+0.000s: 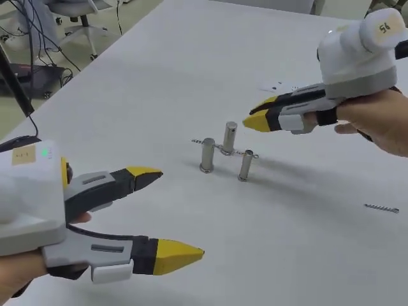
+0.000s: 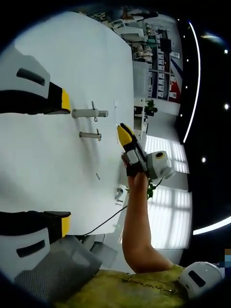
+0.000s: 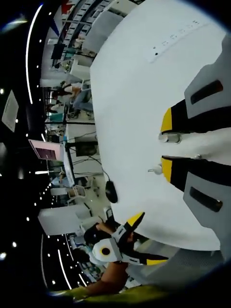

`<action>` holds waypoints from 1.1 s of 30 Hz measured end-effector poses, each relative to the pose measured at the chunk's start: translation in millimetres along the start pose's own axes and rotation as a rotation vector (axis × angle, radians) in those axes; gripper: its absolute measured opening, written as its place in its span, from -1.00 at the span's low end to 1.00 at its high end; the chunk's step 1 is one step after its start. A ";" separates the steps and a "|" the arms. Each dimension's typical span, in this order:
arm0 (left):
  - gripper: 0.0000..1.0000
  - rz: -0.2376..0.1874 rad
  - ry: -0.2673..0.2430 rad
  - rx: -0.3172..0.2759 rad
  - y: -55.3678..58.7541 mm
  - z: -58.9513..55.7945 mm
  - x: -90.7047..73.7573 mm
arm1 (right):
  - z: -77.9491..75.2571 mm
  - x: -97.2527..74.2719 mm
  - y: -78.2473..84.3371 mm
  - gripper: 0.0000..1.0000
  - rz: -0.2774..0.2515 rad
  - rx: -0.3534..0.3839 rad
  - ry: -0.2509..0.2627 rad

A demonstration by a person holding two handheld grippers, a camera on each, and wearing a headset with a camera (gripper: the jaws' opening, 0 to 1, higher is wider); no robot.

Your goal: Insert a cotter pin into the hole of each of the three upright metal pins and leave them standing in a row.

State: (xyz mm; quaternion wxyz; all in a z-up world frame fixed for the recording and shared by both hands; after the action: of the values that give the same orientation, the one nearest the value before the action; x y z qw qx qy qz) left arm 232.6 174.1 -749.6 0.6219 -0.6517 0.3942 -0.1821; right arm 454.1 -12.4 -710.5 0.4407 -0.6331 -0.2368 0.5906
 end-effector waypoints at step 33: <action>0.58 -0.005 -0.041 -0.025 6.4 5.6 -11.6 | -5.3 62.6 23.0 -0.65 0.101 0.059 0.069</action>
State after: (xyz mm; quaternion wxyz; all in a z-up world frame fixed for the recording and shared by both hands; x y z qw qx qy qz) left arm 227.6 186.9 -753.7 0.6210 -0.6642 0.3820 -0.1654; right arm 466.0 26.0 -764.0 0.4370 -0.6510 -0.1716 0.5965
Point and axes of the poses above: the centre of the closed fingertips' face, and the gripper's own axes: x roughly forward along the fingers, z roughly to its left, y roughly out of its underside, the point moved 10 cm from there along -x, roughly backward along the fingers, and after that the axes turned 3 degrees about x, right-handed, at the moved point
